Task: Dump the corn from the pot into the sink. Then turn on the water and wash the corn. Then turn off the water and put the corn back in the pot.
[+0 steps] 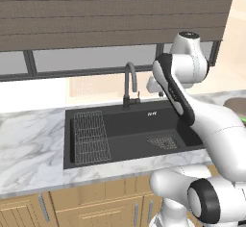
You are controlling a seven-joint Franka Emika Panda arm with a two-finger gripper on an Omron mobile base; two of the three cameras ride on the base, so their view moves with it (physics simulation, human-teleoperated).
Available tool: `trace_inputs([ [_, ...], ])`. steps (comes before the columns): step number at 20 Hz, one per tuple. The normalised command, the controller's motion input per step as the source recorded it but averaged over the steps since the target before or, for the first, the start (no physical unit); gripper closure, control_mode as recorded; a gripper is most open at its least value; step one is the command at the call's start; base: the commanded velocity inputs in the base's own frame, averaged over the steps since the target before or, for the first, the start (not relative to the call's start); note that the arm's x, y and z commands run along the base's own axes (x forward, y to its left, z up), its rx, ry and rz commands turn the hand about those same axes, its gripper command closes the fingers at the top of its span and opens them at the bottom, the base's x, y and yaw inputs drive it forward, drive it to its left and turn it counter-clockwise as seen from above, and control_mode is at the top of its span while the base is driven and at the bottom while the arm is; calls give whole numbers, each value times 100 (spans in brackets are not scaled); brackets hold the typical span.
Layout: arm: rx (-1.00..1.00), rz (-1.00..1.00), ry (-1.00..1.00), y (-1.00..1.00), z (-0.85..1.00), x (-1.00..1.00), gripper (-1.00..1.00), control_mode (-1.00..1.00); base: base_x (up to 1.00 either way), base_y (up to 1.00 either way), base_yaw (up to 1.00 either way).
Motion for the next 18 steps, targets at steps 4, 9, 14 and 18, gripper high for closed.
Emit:
trace_inputs([
  [4, 0, 4, -1, -9, -1, -10, -100, -100, 0, 0, 0],
  [9, -12, 5, -5, -70, -3, -45, -100, -100, 0, 0, 0],
  [14, -26, 0, -1, -94, -34, -43, -100, -100, 0, 0, 0],
  [18, -27, 0, 0, -100, -38, -20, -100, -100, 0, 0, 0],
])
